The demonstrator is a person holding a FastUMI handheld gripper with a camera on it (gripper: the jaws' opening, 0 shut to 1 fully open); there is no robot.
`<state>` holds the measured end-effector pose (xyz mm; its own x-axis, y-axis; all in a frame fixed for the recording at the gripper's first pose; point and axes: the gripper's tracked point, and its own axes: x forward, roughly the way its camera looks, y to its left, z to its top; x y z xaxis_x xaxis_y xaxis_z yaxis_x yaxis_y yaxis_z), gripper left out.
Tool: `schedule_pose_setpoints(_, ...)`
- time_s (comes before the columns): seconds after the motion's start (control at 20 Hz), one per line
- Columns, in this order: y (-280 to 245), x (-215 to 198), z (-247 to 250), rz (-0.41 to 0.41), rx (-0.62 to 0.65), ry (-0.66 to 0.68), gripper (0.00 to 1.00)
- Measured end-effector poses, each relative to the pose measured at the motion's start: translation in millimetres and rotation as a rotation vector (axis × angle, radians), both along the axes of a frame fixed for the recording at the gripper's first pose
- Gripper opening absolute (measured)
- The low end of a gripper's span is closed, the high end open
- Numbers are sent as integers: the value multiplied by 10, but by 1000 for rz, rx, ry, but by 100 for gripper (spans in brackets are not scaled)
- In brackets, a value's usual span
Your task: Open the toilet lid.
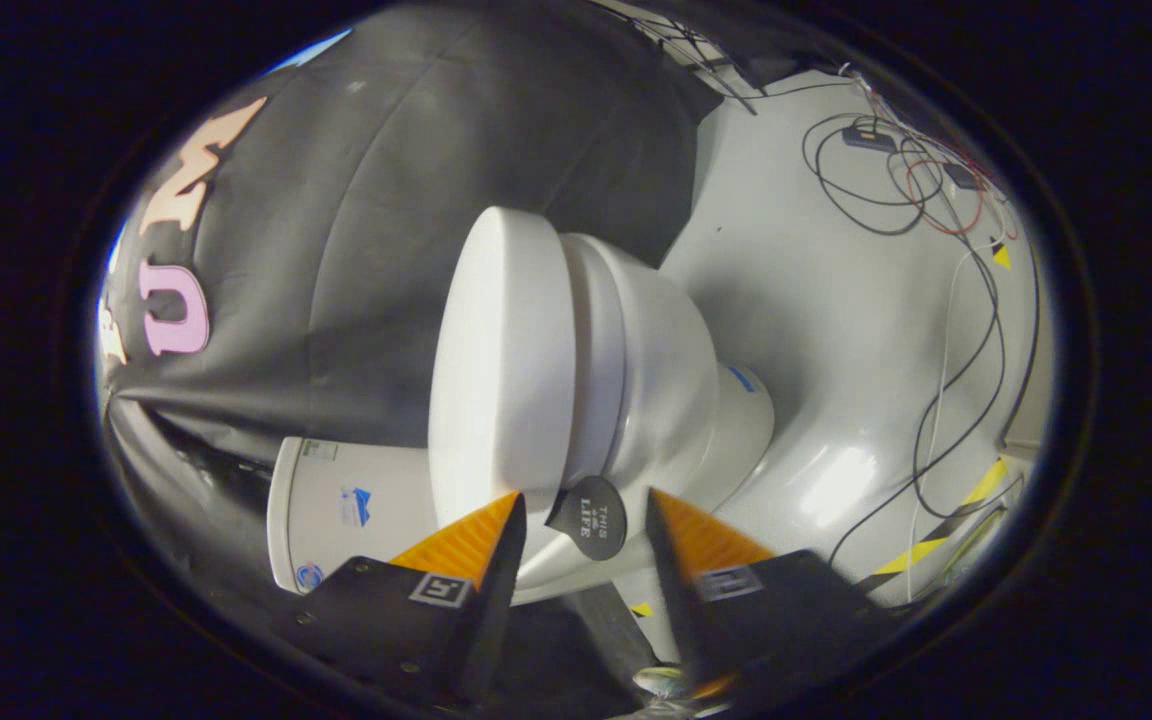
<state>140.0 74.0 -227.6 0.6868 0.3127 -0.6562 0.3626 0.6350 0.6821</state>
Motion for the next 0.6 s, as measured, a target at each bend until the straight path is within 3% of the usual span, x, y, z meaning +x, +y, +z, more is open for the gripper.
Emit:
schedule_pose_setpoints(0.1,46,42,-27,-6,30,-21,19)
schedule_pose_setpoints(0.25,184,112,-84,-2,59,-54,19)
schedule_pose_setpoints(0.35,114,94,59,-16,91,-63,4)
schedule_pose_setpoints(0.4,124,58,73,-3,95,-61,2)
schedule_pose_setpoints(0.6,133,27,123,-3,44,-49,1)
